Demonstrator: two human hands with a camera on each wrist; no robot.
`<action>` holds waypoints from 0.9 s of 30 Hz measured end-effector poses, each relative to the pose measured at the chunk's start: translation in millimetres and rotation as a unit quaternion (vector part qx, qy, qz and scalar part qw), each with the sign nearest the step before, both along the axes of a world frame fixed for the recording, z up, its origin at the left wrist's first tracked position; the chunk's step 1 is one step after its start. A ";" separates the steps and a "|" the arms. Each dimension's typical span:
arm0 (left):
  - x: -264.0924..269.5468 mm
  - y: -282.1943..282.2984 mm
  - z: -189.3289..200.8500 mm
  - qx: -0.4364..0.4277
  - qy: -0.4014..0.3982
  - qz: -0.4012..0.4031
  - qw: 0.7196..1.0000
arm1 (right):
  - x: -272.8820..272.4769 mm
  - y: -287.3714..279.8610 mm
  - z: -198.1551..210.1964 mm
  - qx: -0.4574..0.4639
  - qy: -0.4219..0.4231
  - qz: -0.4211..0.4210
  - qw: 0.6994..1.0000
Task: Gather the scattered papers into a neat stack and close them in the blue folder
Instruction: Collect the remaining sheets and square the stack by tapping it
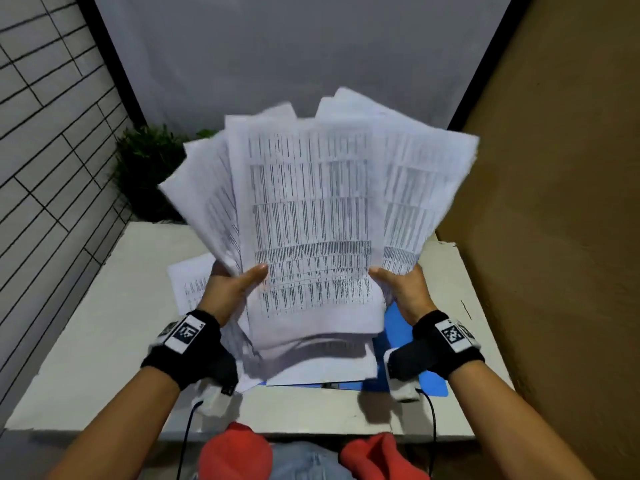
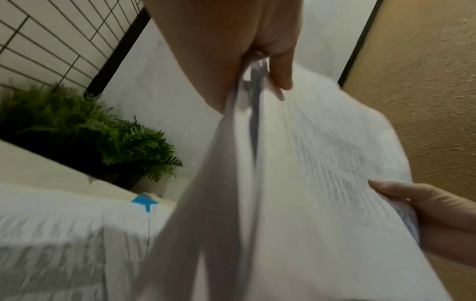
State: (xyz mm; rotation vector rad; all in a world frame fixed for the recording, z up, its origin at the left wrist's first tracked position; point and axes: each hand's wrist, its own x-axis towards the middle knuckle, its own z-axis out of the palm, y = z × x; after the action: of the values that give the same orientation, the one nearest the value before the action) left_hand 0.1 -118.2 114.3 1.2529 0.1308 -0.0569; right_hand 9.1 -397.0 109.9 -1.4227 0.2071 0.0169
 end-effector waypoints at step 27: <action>1.4 12.2 11.2 0.109 -0.082 -0.030 0.990 | 10.8 36.5 34.9 -0.077 -0.058 0.102 0.990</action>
State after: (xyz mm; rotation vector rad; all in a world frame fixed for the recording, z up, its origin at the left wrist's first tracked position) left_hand 1.4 -105.9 125.5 1.4739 -0.0452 0.0081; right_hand 20.0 -360.5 144.8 -1.5883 -0.0356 0.0877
